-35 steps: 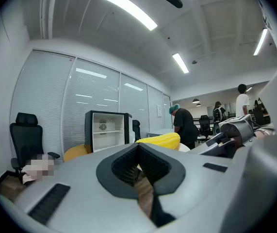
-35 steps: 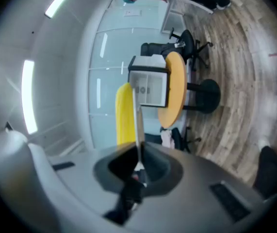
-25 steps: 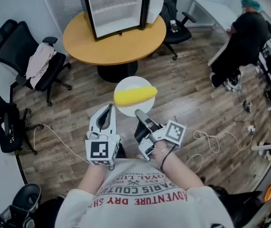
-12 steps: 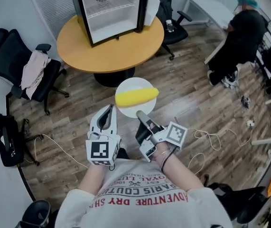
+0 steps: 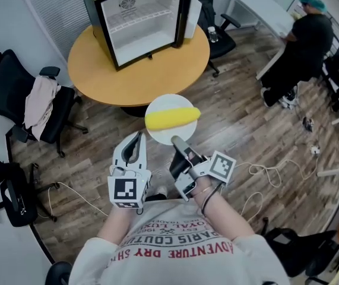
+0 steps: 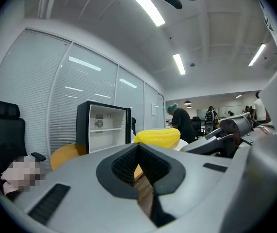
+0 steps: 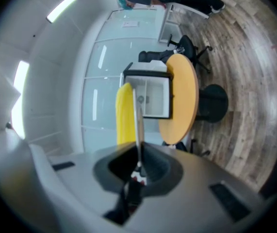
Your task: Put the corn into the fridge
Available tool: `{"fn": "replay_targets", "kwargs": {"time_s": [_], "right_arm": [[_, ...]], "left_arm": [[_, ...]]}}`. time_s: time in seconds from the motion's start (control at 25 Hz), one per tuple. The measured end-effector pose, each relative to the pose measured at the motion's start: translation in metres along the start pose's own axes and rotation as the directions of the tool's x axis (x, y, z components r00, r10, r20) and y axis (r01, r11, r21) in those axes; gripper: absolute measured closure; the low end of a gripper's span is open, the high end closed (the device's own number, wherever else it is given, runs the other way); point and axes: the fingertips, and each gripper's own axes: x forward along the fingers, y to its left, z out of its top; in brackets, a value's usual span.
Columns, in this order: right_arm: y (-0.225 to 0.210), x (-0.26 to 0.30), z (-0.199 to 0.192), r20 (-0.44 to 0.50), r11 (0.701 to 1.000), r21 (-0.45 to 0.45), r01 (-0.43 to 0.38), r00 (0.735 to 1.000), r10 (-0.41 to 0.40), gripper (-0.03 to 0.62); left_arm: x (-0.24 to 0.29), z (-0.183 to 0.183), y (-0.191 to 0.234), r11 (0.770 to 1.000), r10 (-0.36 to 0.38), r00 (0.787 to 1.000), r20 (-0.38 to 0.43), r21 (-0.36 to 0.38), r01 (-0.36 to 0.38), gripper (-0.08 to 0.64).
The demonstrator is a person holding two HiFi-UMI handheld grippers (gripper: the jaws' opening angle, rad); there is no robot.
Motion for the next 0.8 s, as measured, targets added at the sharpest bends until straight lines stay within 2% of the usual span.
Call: {"fn": "replay_targets", "kwargs": {"time_s": [0.24,0.44,0.64,0.8], "right_arm": [[-0.010,0.038,0.015,-0.056,1.000,0.009,0.027,0.998,-0.026,0.554],[-0.015,0.081,0.057,-0.142,1.000,0.004,0.028,0.990,-0.027,0.554],[-0.017,0.117,0.100,-0.235,0.999,-0.013,0.029,0.971,-0.031,0.554],[-0.012,0.151,0.145,-0.328,1.000,-0.017,0.026,0.944,-0.030,0.554]], "left_arm": [[0.030,-0.008,0.024,0.999,0.042,0.999,-0.016,-0.021,-0.043,0.535],[0.081,-0.009,0.039,0.993,0.114,0.993,-0.025,-0.024,-0.115,0.535],[0.127,-0.009,0.046,0.978,0.205,0.978,-0.027,-0.025,-0.206,0.535],[0.178,-0.002,0.053,0.954,0.295,0.955,-0.031,-0.051,-0.296,0.535]]}}
